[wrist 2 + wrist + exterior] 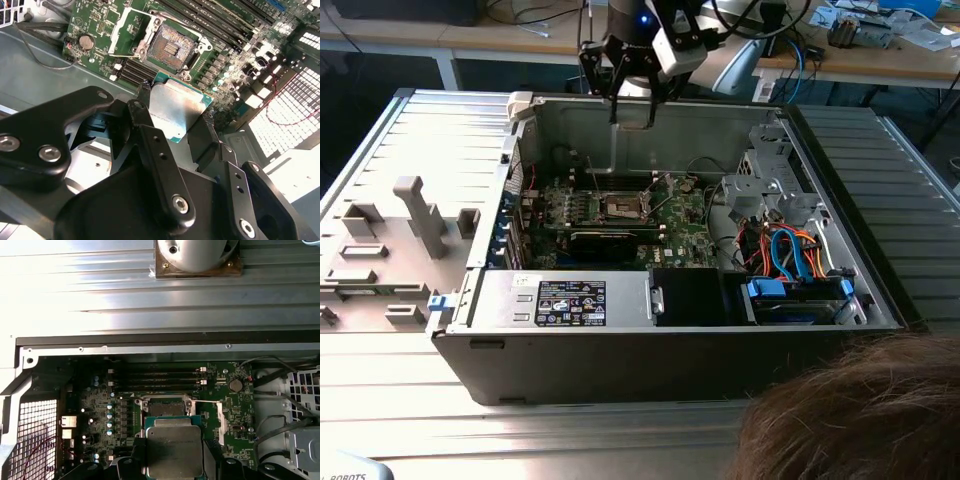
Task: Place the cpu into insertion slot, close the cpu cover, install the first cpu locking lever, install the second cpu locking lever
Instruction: 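Place the cpu into insertion slot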
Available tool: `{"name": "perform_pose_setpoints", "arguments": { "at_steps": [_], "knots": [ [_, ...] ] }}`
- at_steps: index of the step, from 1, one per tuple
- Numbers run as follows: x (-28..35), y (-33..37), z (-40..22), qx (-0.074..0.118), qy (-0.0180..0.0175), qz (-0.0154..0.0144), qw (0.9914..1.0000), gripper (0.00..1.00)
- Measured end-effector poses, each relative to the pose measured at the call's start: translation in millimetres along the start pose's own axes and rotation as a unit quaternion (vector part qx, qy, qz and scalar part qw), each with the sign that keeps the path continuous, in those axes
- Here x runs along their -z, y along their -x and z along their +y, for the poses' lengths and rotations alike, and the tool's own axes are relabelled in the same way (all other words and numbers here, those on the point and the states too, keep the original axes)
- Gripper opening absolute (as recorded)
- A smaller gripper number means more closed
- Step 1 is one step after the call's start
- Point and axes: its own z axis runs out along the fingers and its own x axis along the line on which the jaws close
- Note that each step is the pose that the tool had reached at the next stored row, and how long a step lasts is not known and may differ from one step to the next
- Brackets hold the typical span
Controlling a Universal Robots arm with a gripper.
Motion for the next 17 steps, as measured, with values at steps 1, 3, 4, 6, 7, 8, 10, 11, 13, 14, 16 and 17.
{"name": "perform_pose_setpoints", "arguments": {
  "at_steps": [1,3,4,6,7,8,10,11,13,14,16,17],
  "knots": [
    [-0.2,-0.4,0.0,0.000,0.0000,0.0000,1.00000,0.54],
    [-0.5,-0.6,-0.1,0.000,0.0000,0.0000,1.00000,0.54],
    [-0.6,-0.8,-0.1,0.000,0.0000,0.0000,1.00000,0.54],
    [-0.9,-1.2,-0.1,0.000,0.0000,0.0000,1.00000,0.54],
    [-1.0,-1.4,-0.1,0.000,0.0000,0.0000,1.00000,0.54],
    [-1.1,-1.5,-0.1,0.000,0.0000,0.0000,1.00000,0.54],
    [-1.6,-2.2,-0.2,0.000,0.0000,0.0000,1.00000,0.54],
    [-1.8,-2.5,-0.2,0.000,0.0000,0.0000,1.00000,0.54],
    [-2.2,-2.9,-0.3,0.000,0.0000,0.0000,1.00000,0.54],
    [-2.5,-3.2,-0.3,0.000,0.0000,0.0000,1.00000,0.54],
    [-3.0,-3.6,-0.4,0.000,0.0000,0.0000,1.00000,0.54],
    [-3.2,-3.8,-0.4,0.000,0.0000,0.0000,1.00000,0.54]
  ]
}}
